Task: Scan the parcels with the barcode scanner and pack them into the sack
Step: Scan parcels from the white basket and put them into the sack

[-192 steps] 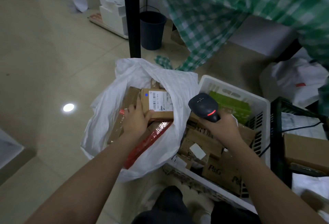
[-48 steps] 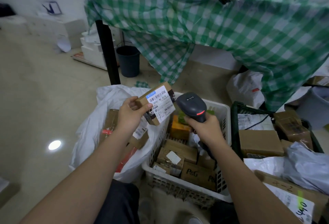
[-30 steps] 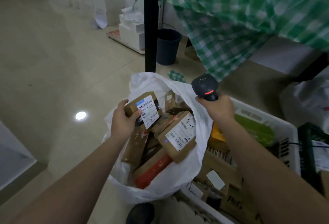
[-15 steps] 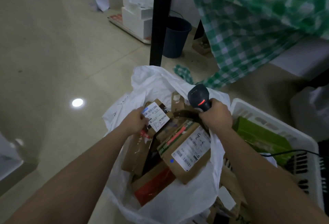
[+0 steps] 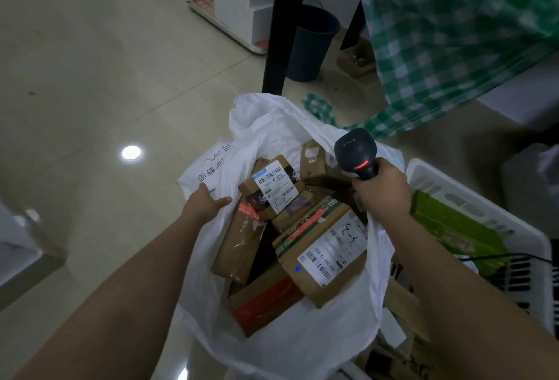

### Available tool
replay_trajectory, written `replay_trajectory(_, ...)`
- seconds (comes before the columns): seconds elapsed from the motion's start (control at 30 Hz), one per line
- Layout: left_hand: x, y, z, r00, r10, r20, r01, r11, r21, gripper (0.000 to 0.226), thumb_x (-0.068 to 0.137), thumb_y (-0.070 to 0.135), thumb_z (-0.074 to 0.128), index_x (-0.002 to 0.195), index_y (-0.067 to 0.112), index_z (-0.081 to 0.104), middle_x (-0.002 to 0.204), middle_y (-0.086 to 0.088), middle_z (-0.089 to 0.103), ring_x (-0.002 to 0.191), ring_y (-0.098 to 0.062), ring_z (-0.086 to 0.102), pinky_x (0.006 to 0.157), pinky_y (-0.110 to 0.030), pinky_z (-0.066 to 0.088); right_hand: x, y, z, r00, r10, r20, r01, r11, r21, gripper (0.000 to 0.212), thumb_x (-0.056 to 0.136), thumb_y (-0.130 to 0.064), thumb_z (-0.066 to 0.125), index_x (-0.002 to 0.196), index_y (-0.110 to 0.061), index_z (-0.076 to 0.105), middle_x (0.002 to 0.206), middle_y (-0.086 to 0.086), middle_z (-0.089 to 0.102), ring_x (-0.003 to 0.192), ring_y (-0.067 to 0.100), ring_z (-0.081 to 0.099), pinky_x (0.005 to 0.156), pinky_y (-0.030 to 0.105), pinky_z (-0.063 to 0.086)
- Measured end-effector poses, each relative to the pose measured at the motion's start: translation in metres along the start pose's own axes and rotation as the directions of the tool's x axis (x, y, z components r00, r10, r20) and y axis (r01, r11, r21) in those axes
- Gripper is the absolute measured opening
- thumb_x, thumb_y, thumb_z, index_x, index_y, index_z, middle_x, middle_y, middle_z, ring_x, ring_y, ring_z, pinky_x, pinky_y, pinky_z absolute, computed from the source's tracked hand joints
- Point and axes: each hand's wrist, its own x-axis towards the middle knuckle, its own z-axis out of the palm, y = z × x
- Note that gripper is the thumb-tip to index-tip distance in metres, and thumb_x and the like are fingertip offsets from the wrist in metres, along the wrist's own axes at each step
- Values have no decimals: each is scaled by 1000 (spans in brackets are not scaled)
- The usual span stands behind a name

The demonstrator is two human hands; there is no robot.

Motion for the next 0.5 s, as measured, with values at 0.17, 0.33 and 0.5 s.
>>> replay_trajectory(0.17,-12,14,-5,975,147,-167,-158,986,-55,14,89,18,63,83,6,66,86,-13,65,94,-33,60,69,-31,38,-6,3,-11,998,17,-55,-13,998,62,13,81,-19,66,87,-17,55,81,2,62,77,25,59,67,33,45)
replay_trajectory(0.33,-44,59,-61,883,169,-438,-276,942,-192,20,91,15,60,103,6,72,99,-16,71,97,-34,64,82,-34,46,-7,-12,-54,978,81,-194,-46,983,176,7,82,-13,63,88,-11,59,76,7,59,73,28,54,64,30,37)
replay_trajectory(0.5,-92,151,-158,776,304,-553,-505,824,-256,20,87,15,57,95,10,75,88,-11,73,86,-26,67,76,-36,52,-9,-55,-129,937,108,-331,2,949,315,4,82,-9,60,86,-7,59,75,8,54,72,30,48,65,32,34)
